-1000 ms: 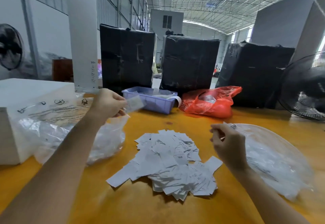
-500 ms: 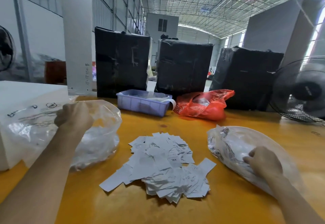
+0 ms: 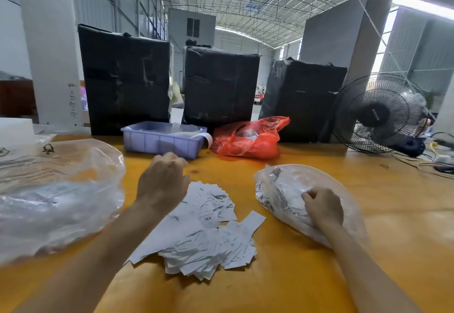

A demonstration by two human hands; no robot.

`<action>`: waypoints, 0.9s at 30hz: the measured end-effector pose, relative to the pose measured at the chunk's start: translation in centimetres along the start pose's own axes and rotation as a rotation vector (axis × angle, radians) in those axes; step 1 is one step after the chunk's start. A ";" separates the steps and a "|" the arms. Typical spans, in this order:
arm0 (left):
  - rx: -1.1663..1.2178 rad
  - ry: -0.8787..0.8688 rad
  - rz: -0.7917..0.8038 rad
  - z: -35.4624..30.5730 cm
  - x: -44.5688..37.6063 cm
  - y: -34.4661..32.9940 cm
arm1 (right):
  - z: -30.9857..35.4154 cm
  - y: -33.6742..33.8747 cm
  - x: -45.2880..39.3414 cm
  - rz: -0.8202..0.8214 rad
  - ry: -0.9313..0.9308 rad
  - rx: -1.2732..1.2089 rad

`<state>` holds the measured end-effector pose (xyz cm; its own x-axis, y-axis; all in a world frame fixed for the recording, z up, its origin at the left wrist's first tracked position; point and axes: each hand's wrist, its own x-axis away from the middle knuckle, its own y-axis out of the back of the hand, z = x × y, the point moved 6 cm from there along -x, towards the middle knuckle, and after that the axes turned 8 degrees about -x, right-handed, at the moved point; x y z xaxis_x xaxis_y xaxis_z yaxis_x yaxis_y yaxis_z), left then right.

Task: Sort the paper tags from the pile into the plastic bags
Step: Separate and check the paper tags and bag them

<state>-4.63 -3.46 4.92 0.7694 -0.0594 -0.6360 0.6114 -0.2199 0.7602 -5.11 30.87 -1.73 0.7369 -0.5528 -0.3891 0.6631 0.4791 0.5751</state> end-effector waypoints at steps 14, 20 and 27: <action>0.118 -0.153 0.114 -2.7 1.6 -2.8 | 0.2 -0.6 0.2 -0.058 0.076 -0.085; 0.171 -0.176 0.125 -3.0 1.8 -3.0 | 2.8 -0.2 0.7 -0.010 -0.077 -0.994; 1.256 0.257 0.659 -4.0 2.9 -5.3 | 12.5 -4.6 7.2 0.742 -0.001 -1.169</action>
<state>-4.91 1.46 -0.42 0.9365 -0.3421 -0.0777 -0.3220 -0.9261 0.1968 -4.44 16.13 1.85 0.9624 0.0800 -0.2595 -0.1558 0.9453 -0.2866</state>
